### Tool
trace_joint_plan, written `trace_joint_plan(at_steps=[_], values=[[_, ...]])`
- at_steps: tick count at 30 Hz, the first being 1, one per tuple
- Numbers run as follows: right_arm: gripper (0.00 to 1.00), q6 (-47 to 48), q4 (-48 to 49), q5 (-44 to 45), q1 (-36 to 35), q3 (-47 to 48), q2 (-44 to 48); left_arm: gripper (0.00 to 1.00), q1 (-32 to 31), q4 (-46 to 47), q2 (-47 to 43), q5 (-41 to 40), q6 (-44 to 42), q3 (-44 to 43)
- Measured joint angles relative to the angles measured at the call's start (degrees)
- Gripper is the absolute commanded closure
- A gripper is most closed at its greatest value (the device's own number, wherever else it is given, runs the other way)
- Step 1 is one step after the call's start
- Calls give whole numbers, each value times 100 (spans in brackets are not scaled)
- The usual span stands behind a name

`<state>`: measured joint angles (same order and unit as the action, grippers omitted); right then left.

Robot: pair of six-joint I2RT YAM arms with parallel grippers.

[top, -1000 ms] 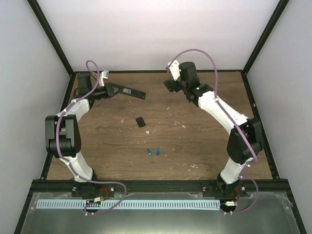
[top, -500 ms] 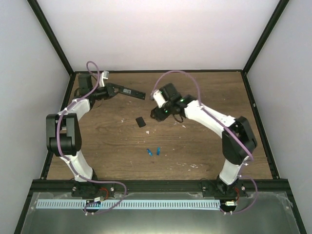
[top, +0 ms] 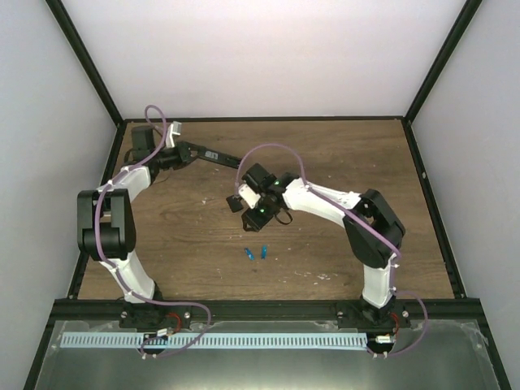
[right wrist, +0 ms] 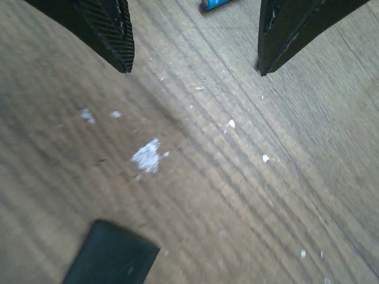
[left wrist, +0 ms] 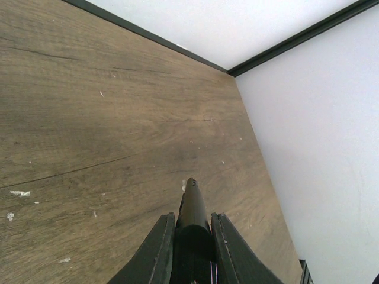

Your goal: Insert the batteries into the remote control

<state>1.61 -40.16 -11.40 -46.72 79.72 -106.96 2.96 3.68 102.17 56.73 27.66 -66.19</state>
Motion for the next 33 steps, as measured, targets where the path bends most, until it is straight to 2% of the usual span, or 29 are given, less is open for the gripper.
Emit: trace_joint_plan(at_steps=[11, 22, 33], values=[[67, 96, -317, 181, -326, 13, -181, 100, 0, -76, -136, -160, 2, 387], [70, -474, -468, 380, -1346, -216, 151, 100, -214, -494, -979, -570, -15, 684], [73, -1156, -461, 678, -1364, -658, 251, 100, -431, -595, -1342, -951, 66, 1287]])
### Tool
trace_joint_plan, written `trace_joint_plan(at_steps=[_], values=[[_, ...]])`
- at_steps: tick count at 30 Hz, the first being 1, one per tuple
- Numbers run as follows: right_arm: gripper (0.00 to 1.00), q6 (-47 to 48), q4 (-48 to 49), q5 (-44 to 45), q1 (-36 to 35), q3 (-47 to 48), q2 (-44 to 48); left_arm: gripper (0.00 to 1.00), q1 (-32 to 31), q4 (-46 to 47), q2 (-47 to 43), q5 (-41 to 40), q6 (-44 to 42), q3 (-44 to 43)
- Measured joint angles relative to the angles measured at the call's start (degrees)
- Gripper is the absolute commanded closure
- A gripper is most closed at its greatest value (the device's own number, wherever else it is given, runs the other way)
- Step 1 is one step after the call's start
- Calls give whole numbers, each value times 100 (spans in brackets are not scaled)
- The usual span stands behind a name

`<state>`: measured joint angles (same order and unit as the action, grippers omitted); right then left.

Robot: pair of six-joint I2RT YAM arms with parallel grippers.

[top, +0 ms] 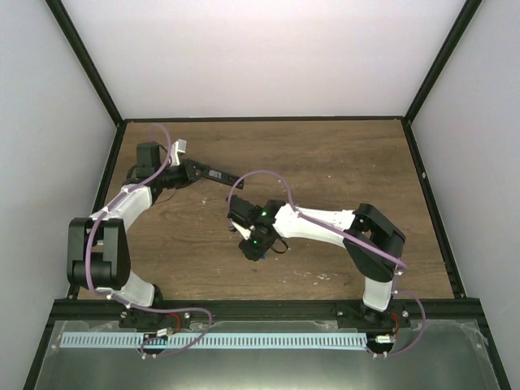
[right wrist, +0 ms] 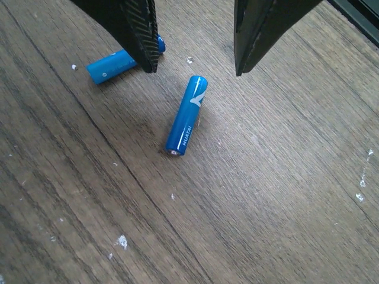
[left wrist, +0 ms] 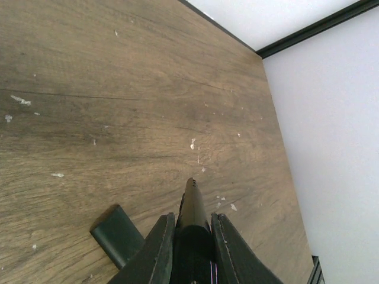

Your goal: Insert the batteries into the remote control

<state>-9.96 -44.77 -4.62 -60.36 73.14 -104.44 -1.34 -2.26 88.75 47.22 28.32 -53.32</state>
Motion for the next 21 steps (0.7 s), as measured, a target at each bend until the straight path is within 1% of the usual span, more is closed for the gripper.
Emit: trace_joint_plan(at_steps=[7, 13, 21], values=[[74, -140, 133, 15, 0, -57, 11, 100, -22, -28, -332, -118, -2, 22], [75, -164, 197, 20, 0, -55, -11, 100, -22, -52, -422, -190, -2, 94], [75, -131, 284, 70, 0, 24, -402, 100, -35, -66, -439, -219, 2, 160]])
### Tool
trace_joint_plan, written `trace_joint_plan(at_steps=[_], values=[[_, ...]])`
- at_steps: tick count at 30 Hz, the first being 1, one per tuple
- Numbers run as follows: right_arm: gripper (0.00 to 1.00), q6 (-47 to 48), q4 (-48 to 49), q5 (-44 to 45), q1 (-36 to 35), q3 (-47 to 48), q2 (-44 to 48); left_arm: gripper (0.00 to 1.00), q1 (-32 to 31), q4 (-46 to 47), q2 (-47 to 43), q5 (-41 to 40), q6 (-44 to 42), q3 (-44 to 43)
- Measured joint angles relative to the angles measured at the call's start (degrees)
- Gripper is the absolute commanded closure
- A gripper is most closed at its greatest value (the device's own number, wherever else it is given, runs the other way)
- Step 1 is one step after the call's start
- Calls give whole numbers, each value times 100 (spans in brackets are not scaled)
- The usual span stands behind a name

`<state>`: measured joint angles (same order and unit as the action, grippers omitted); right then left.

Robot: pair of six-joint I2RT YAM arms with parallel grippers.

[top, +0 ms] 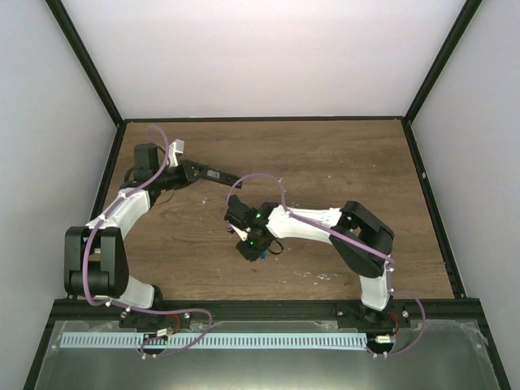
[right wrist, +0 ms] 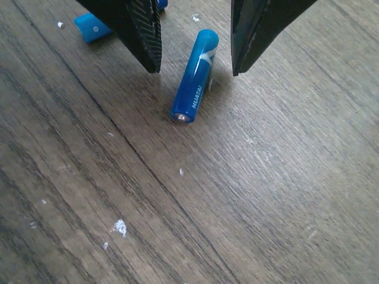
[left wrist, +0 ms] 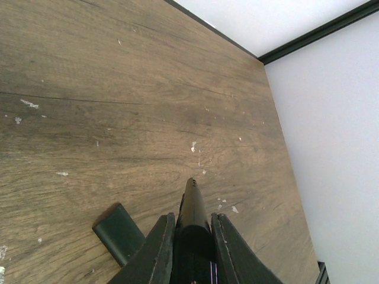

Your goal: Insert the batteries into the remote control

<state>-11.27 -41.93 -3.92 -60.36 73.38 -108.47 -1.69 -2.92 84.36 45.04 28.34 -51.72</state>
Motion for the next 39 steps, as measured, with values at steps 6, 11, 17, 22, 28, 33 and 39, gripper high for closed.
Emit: trace_joint_plan(at_steps=[6, 11, 17, 22, 28, 33, 39], values=[[75, 28, 37, 55, 0, 149, -160, 100, -20, -2, 0, -9, 2, 4], [75, 107, 76, 61, 0, 267, -282, 100, -22, -2, 0, -26, 2, 4], [76, 162, 83, 87, 0, 284, -387, 100, -22, -7, 0, -42, 2, 4], [80, 195, 85, 94, 0, 286, -391, 100, -22, -15, 0, -42, 4, 4], [83, 271, 61, 98, 0, 345, -435, 100, -22, -13, 0, -42, 24, 9], [87, 310, 39, 98, 0, 356, -442, 100, -24, -13, 0, -39, 44, 11], [94, 339, 35, 98, 0, 361, -442, 100, -22, -11, -2, -39, 85, 13]])
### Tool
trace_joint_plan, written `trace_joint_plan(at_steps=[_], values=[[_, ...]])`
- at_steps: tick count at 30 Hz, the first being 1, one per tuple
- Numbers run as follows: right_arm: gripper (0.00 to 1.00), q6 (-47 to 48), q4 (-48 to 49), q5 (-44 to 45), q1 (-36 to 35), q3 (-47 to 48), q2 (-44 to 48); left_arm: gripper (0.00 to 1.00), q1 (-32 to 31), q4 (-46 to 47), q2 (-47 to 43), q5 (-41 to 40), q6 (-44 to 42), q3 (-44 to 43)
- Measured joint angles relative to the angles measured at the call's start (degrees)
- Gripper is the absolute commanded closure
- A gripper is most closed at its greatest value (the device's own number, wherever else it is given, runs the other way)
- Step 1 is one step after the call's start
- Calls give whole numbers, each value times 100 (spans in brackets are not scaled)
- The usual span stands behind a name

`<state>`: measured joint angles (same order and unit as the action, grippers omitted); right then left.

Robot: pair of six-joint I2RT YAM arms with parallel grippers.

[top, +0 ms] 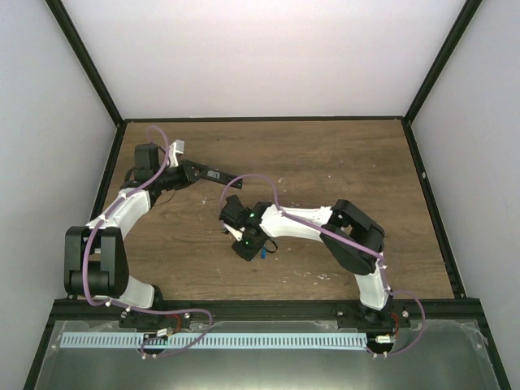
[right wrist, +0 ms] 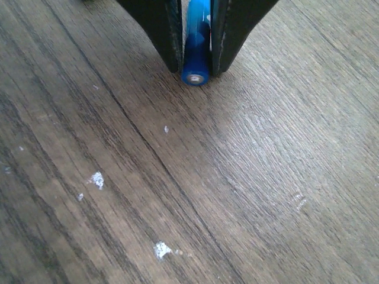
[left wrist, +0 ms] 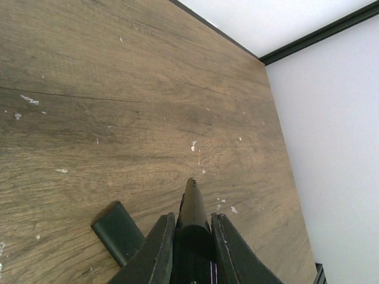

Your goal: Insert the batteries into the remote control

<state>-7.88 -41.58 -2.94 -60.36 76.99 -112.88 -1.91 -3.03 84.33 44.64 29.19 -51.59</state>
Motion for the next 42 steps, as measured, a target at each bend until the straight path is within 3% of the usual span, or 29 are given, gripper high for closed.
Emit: trace_joint_plan(at_steps=[13, 23, 29, 42], values=[[99, -11, 188, -50, 415, -603, 505, 100, -2, 37, 0, 304, -26, 160], [99, 164, 649, -466, 1353, -813, 2455, 100, -2, -39, -74, 931, -177, 468], [99, 498, 1084, -809, 1746, -837, 3016, 100, -13, -153, -273, 1576, -254, 632], [99, 1187, 2151, -2079, 1829, -1554, 3185, 100, -138, -221, -352, 3141, -271, 649]])
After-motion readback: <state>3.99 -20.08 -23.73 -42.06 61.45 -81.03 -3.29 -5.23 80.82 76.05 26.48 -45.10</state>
